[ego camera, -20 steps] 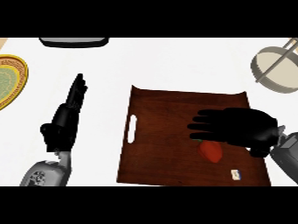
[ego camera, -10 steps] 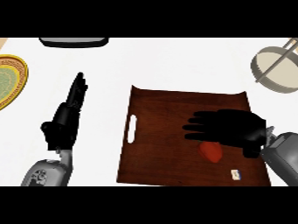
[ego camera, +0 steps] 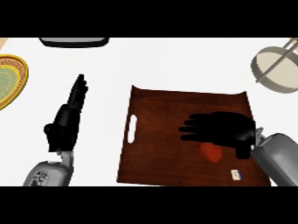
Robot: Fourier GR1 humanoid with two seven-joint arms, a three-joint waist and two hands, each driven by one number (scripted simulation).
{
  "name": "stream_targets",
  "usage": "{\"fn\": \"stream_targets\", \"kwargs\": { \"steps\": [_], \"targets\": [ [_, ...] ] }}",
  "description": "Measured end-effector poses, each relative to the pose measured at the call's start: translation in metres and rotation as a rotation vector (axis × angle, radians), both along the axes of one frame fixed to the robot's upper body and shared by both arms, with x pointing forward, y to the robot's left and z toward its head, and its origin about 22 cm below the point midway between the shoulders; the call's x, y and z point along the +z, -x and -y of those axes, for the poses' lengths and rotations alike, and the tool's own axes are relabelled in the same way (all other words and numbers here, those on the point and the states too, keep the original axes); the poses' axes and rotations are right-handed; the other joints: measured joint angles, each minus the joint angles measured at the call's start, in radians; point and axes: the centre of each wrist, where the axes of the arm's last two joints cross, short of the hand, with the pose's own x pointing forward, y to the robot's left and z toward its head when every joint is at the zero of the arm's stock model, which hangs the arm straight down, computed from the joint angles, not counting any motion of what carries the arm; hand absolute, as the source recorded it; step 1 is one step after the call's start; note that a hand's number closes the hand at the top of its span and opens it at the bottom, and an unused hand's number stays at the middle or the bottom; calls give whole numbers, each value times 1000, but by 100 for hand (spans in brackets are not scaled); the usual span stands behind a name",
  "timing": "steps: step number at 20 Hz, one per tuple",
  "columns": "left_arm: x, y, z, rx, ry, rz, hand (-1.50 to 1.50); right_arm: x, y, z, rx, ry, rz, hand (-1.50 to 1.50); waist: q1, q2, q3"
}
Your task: Pick the bell pepper from the tray and place it in the tiered basket
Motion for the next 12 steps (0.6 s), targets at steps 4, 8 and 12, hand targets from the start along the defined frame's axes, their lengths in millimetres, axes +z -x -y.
{"fn": "stream_targets", "kwargs": {
  "steps": [4,8,12],
  "targets": [
    [-4,0,-2,1,7,-1,0,-10,7,8,-10,-21,-19,150,-3,0,0],
    [2,-2,0,-7,2,3,0,-18,5,-2,-9,-76,-11,150,-2,-1,-1],
    [0,1,5,-6,-1,4,0,-24,4,-5,45,-129,64,150,-1,-2,-3]
  ]
}}
